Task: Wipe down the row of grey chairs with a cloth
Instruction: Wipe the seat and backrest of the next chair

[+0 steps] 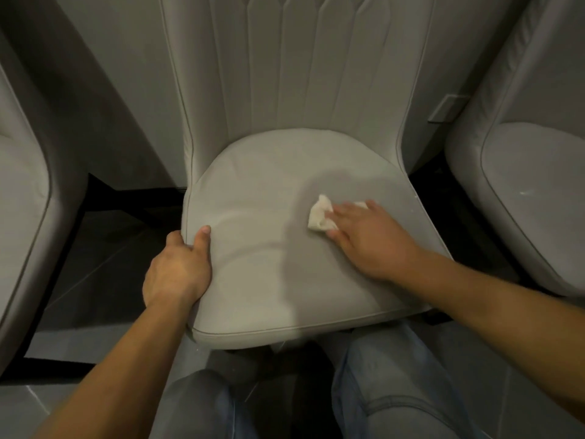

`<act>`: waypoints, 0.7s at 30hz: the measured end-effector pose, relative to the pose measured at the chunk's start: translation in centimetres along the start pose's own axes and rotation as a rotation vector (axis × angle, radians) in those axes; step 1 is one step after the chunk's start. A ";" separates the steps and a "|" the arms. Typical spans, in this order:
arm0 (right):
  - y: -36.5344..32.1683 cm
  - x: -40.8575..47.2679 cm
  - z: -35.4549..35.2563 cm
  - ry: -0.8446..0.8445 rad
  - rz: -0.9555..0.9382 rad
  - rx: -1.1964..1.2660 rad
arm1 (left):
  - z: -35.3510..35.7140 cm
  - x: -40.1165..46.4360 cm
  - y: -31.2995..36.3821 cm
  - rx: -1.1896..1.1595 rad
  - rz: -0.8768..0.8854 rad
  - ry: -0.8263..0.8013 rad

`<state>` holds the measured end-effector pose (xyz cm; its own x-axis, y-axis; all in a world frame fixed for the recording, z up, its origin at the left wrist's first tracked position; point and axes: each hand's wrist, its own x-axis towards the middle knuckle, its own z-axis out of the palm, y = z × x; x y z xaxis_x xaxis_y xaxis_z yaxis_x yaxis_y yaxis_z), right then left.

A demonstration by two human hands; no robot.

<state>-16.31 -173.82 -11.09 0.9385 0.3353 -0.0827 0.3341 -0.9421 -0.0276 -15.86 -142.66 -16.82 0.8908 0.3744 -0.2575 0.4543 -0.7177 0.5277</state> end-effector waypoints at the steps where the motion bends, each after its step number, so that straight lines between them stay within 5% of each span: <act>1: -0.7 -2.1 0.2 -0.008 -0.012 -0.002 | -0.1 0.0 -0.1 -0.002 0.003 0.003; 7: -2.3 -6.3 1.3 -0.151 0.050 -0.021 | -0.2 -0.2 0.0 0.027 -0.006 0.006; 21: 5.3 12.9 1.3 -0.012 0.282 0.097 | -0.1 -0.1 0.2 0.092 0.001 0.068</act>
<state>-2.54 -174.54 -13.55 0.9918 0.0612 -0.1125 0.0504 -0.9940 -0.0968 -15.86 -142.81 -16.58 0.8899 0.4103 -0.1994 0.4551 -0.7680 0.4506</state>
